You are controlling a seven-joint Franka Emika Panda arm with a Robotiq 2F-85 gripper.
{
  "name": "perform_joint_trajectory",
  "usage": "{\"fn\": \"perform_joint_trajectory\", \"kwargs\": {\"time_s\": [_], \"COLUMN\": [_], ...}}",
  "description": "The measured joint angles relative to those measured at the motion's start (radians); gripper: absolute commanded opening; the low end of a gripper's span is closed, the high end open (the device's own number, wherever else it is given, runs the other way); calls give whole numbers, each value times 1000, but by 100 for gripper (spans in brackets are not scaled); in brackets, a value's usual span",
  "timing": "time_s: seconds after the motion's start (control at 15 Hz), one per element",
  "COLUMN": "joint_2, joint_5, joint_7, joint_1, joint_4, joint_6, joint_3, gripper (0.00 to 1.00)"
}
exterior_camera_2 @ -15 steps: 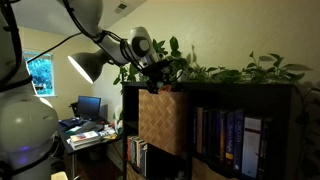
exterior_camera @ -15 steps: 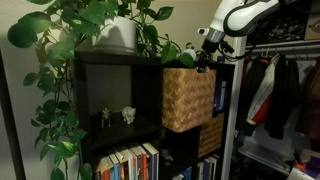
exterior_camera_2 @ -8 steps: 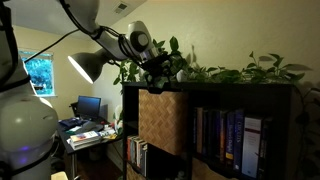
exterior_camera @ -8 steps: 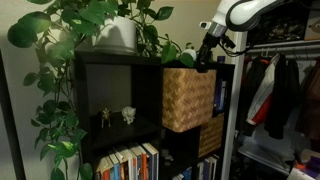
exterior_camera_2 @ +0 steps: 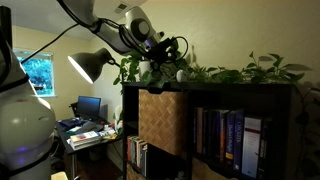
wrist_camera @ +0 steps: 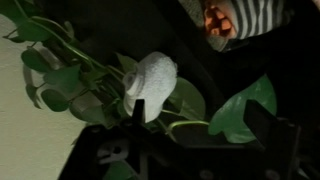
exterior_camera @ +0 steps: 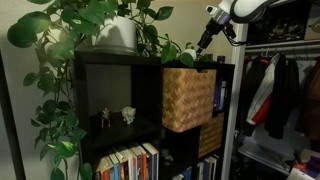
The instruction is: Slightly pull out the reed basket, put the two plushies on top of the bookshelf into it, then push it back
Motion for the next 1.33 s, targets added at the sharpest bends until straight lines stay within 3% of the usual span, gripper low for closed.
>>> {"fn": "perform_joint_trajectory", "kwargs": {"time_s": [0.4, 0.93, 1.0, 1.13, 1.33], "joint_2": [79, 234, 246, 268, 287], "joint_5": [-52, -52, -52, -52, -54], "joint_7": [86, 132, 133, 136, 151], "joint_1": [-67, -77, -77, -77, -77], "joint_4": [36, 126, 137, 157, 171], "joint_6": [119, 170, 173, 174, 174], "joint_3": [-5, -5, -5, -5, -5], "gripper": [100, 100, 75, 68, 46]}}
